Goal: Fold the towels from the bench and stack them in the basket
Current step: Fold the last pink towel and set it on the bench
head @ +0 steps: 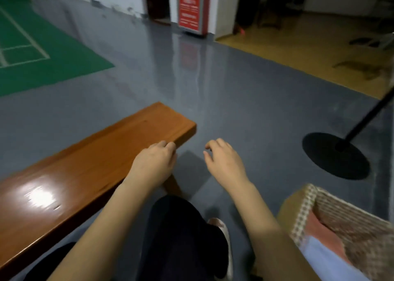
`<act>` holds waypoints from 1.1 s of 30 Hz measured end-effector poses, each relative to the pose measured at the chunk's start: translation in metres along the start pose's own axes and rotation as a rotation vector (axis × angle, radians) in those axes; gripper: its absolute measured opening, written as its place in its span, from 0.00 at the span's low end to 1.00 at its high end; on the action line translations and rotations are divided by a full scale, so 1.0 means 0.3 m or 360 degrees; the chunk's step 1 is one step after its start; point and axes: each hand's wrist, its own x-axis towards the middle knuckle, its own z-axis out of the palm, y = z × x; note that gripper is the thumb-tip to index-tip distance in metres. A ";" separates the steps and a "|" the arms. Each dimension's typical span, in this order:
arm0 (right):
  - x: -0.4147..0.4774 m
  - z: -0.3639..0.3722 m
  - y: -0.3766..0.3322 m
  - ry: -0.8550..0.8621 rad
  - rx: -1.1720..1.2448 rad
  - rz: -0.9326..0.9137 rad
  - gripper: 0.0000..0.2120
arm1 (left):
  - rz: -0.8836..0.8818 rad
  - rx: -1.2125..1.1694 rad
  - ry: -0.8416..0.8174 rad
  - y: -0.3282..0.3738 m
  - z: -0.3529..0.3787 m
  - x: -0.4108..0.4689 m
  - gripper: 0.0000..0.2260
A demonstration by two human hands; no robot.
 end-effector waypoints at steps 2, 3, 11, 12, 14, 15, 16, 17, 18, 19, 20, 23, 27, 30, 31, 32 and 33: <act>0.037 0.058 -0.129 -0.0066 0.0019 -0.0165 0.11 | -0.0133 0.0094 0.0011 -0.107 -0.054 -0.082 0.10; 0.054 0.082 -0.193 -0.0092 0.0050 -0.0226 0.11 | -0.0201 0.0117 0.0027 -0.159 -0.078 -0.122 0.10; 0.054 0.258 -0.676 -0.0419 0.0239 -0.0820 0.13 | -0.0865 0.0318 0.0084 -0.441 -0.244 -0.493 0.11; 0.046 0.276 -0.740 -0.0475 0.0272 -0.0885 0.13 | -0.0971 0.0339 0.0076 -0.468 -0.260 -0.547 0.11; 0.019 0.316 -0.855 -0.0532 0.0314 -0.1032 0.13 | -0.1153 0.0350 0.0071 -0.527 -0.281 -0.651 0.11; 0.006 0.339 -0.905 -0.0539 0.0333 -0.1105 0.13 | -0.1234 0.0353 0.0075 -0.549 -0.292 -0.702 0.10; -0.009 0.359 -0.953 -0.0571 0.0341 -0.1156 0.13 | -0.1288 0.0357 0.0113 -0.570 -0.302 -0.750 0.10; -0.025 0.386 -0.998 -0.0580 0.0356 -0.1216 0.13 | -0.1318 0.0382 0.0141 -0.590 -0.316 -0.798 0.10; -0.043 0.409 -1.042 -0.0592 0.0359 -0.1269 0.13 | -0.1338 0.0416 0.0157 -0.609 -0.325 -0.847 0.11; -0.064 0.438 -1.082 -0.0602 0.0357 -0.1315 0.13 | -0.1385 0.0456 0.0138 -0.626 -0.335 -0.894 0.11; -0.087 0.463 -1.126 -0.0616 0.0359 -0.1345 0.12 | -0.1420 0.0494 0.0144 -0.647 -0.339 -0.943 0.12; -0.152 0.555 -1.249 -0.0616 0.0443 -0.1446 0.10 | -0.1526 0.0488 0.0173 -0.707 -0.347 -1.061 0.12; -0.234 0.664 -1.385 -0.0651 0.0472 -0.1480 0.11 | -0.1679 0.0482 0.0197 -0.793 -0.342 -1.197 0.11; -0.268 0.751 -1.459 -0.0582 0.0445 -0.1501 0.12 | -0.1777 0.0386 0.0189 -0.859 -0.317 -1.285 0.12; -0.273 0.778 -1.479 -0.0572 0.0437 -0.1497 0.11 | -0.1818 0.0358 0.0180 -0.883 -0.310 -1.309 0.14; -0.275 0.801 -1.496 -0.0592 0.0446 -0.1470 0.10 | -0.1844 0.0344 0.0177 -0.908 -0.304 -1.329 0.15; -0.274 0.822 -1.512 -0.0621 0.0451 -0.1442 0.09 | -0.1862 0.0336 0.0172 -0.934 -0.304 -1.344 0.15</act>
